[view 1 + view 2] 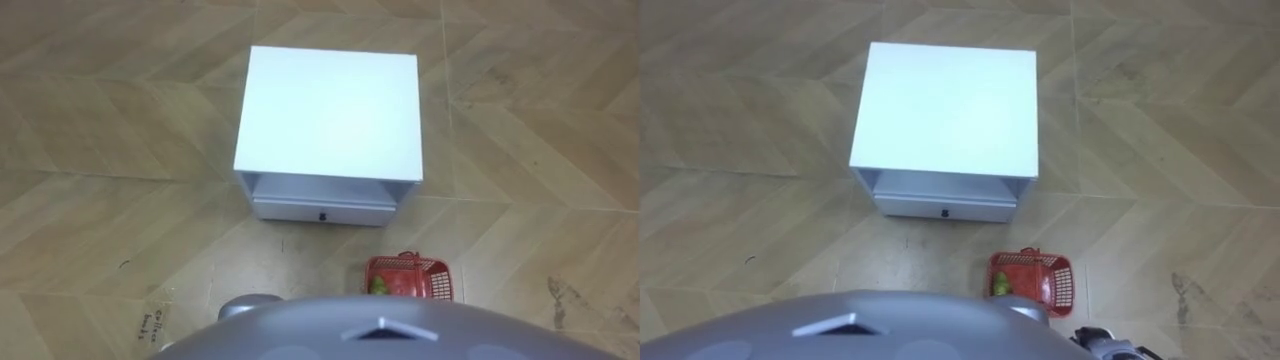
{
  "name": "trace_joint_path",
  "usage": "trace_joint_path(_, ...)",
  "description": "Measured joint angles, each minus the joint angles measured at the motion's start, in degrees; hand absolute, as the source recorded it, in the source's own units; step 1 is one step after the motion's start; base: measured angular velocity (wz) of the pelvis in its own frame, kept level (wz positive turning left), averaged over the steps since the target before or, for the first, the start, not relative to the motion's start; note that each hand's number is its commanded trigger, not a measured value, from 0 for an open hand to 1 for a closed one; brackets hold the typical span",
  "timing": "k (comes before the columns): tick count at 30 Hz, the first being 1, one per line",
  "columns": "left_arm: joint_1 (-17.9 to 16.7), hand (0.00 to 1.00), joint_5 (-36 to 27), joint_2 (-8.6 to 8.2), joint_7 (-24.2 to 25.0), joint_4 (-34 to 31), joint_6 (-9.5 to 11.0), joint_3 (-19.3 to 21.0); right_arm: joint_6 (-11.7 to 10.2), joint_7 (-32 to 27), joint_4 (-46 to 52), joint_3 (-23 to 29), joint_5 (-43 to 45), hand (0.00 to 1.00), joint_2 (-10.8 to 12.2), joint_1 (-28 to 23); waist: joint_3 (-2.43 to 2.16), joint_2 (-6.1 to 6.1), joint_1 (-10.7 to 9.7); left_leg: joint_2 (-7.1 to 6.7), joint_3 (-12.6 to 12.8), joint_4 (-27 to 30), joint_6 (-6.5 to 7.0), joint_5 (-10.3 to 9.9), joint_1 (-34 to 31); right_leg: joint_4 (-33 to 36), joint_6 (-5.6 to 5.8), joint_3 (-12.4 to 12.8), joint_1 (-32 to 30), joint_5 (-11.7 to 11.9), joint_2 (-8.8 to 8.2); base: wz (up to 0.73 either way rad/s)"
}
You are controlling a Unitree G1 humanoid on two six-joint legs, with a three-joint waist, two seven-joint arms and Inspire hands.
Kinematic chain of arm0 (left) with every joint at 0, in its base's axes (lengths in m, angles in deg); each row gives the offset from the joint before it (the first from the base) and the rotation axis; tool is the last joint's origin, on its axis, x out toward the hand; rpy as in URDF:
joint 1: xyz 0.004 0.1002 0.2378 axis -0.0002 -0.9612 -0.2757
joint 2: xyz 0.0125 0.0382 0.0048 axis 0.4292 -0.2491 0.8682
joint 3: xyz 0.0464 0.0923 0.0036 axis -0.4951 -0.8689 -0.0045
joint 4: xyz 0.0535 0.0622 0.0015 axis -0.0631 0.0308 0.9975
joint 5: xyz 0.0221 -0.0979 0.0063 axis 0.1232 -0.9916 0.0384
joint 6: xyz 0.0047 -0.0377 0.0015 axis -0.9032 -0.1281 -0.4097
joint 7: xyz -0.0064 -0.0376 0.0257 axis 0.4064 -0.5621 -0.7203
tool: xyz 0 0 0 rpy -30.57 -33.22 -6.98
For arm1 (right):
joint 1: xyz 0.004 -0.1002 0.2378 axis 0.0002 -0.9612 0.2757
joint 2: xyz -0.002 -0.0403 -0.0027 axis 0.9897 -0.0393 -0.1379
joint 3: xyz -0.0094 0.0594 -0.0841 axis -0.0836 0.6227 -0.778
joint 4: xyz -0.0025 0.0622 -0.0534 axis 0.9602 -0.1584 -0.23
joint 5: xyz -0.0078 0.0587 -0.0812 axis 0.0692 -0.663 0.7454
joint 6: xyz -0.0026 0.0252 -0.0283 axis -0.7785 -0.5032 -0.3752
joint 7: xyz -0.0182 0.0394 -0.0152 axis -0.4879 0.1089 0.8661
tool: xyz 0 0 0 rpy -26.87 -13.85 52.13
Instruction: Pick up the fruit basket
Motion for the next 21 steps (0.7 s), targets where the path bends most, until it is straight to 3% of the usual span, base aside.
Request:
trace_joint_path(16, -0.1, 0.00, -0.3, 0.04, -0.3, -0.3, -0.2, 0.0, 0.1, -0.8, 0.5, 0.0, -0.3, 0.00, 0.0, -1.3, -0.06, 0.15, -0.2, -0.02, -0.3, 0.8, 0.05, -0.2, -0.5, 0.2, 0.00, -0.2, -0.1, 0.0, -0.08, 0.00)
trace_joint_path(18, 0.3, 0.00, -0.2, 0.06, -0.3, -0.5, 0.6, 0.0, 0.1, -1.3, 0.7, 0.1, -0.7, 0.00, 0.0, -0.8, -0.21, 0.27, -0.1, -0.36, -0.3, 1.9, 0.18, -0.6, -2.3, 1.9, 0.00, -0.4, -1.9, 0.0, -0.35, 0.00)
trace_joint_path(21, 1.0, 0.00, -0.3, 0.12, -0.4, -0.2, 2.3, 0.0, -0.1, -2.0, 1.7, 1.9, -0.1, 0.00, 0.0, -0.7, -0.01, 0.90, -0.7, -0.37, 0.1, 4.1, 0.80, -0.9, -4.4, 7.5, 0.26, -1.0, -5.7, -0.5, -1.29, 0.01)
